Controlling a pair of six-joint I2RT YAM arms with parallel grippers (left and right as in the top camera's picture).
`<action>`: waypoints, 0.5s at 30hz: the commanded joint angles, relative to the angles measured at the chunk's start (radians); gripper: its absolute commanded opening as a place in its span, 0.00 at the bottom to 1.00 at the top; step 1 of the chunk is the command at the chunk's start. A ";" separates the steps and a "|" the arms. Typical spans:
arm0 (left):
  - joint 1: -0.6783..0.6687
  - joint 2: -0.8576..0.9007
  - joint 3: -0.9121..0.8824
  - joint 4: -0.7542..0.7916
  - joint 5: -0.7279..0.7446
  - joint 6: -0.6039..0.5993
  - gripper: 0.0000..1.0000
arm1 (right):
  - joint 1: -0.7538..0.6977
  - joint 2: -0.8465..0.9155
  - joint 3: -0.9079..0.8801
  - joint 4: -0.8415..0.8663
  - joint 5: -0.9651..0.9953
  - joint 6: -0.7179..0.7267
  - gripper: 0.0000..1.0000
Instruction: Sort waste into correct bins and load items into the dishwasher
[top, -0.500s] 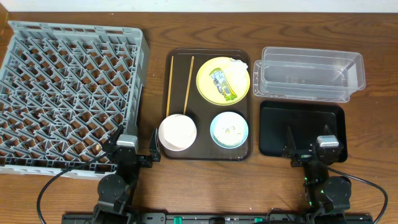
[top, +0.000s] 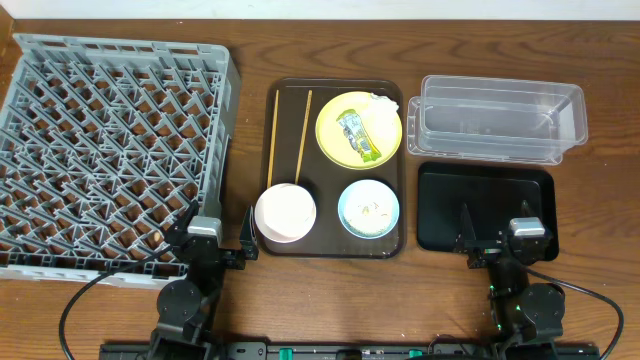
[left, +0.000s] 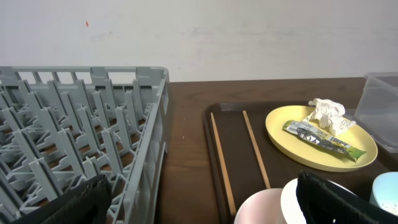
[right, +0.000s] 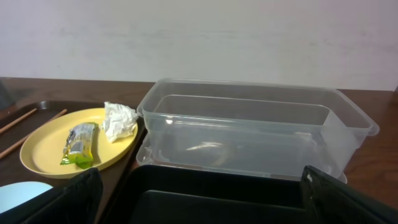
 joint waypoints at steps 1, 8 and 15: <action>0.005 0.001 -0.015 -0.045 -0.016 0.017 0.95 | -0.008 -0.003 -0.003 -0.002 0.000 -0.007 0.99; 0.005 0.001 -0.015 -0.043 -0.027 0.018 0.95 | -0.008 -0.003 -0.003 -0.002 0.000 -0.008 0.99; 0.005 0.001 -0.015 -0.039 -0.023 0.017 0.95 | -0.008 -0.003 -0.003 0.005 -0.098 -0.005 0.99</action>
